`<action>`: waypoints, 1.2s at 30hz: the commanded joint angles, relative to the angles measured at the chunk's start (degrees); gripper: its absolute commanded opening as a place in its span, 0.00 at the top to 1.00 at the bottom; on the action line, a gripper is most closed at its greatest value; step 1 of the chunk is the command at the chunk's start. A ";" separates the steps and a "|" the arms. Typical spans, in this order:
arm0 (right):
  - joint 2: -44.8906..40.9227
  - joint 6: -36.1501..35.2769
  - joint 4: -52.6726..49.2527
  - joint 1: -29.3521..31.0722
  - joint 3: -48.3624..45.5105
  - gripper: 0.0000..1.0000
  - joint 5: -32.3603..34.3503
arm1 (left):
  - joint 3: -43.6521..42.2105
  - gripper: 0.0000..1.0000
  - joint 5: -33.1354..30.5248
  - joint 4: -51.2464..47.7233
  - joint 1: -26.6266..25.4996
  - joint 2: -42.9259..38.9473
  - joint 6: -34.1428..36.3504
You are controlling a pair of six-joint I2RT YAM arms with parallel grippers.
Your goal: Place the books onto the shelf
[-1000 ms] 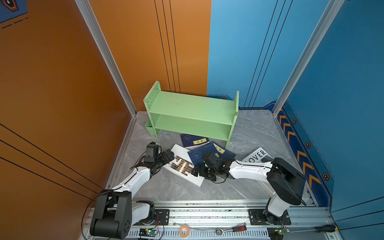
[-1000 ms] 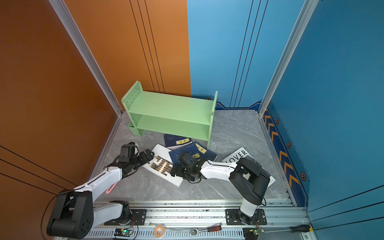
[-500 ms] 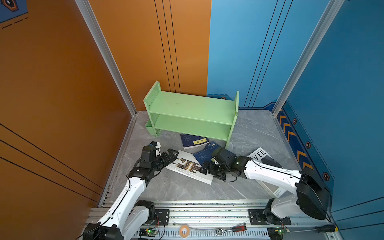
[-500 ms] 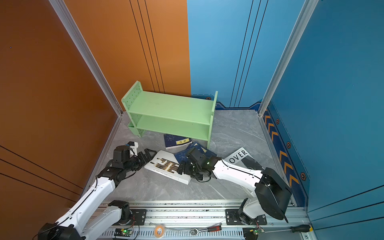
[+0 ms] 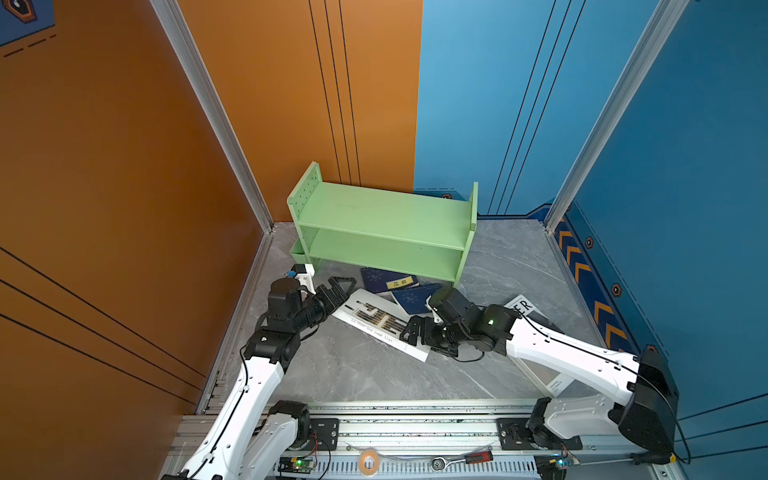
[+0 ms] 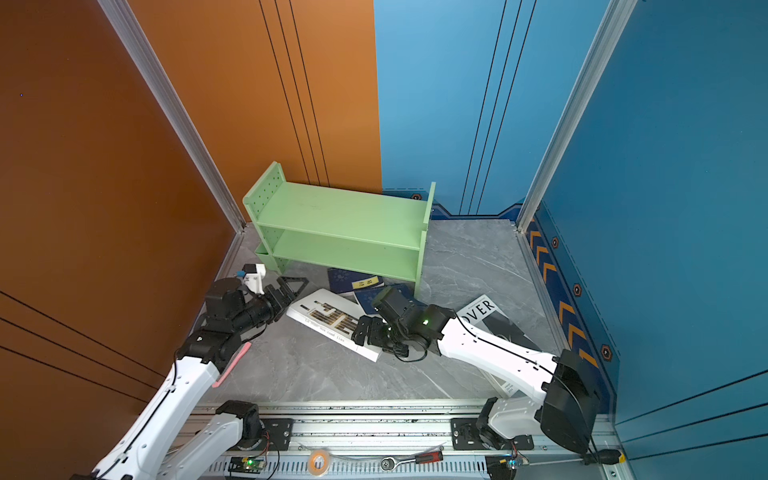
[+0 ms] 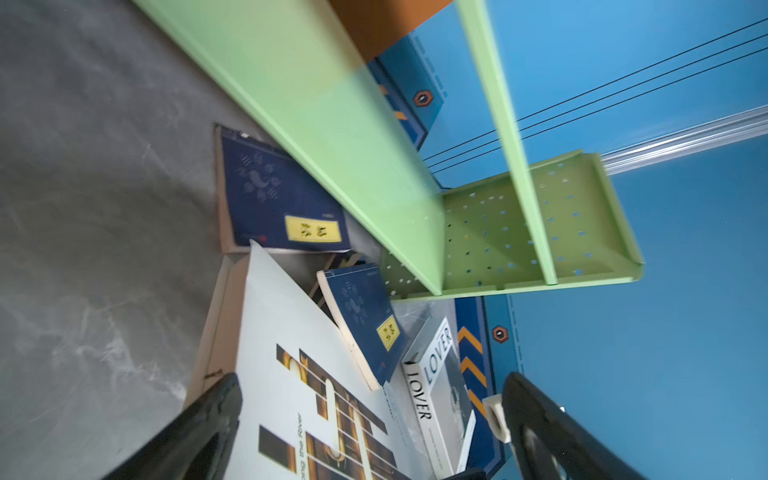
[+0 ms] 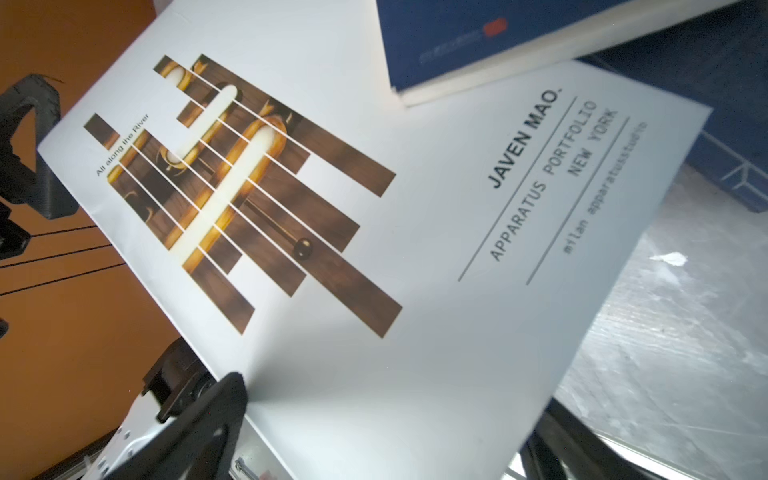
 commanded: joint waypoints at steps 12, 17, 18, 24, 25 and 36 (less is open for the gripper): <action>-1.88 -8.39 20.47 1.19 7.28 0.00 -0.83 | -0.42 0.02 14.31 7.93 -3.06 1.75 -7.11; -1.86 -9.86 20.13 2.25 8.88 0.00 -0.83 | 1.38 0.02 13.93 5.56 -3.07 -0.12 -6.18; -1.91 -10.55 19.97 2.49 9.37 0.00 -0.79 | 2.33 0.02 13.74 4.26 -3.17 -0.41 -5.29; -1.57 -13.36 18.68 2.43 9.06 0.00 2.24 | 1.32 0.02 11.45 3.62 -3.54 -0.84 -2.49; -1.54 -13.80 18.46 2.24 8.65 0.00 2.97 | -0.27 0.02 10.89 5.41 -3.99 -0.62 -3.11; 0.07 -16.40 17.42 -5.88 -0.08 0.00 10.43 | -13.42 0.02 -0.50 11.93 -9.85 3.26 4.59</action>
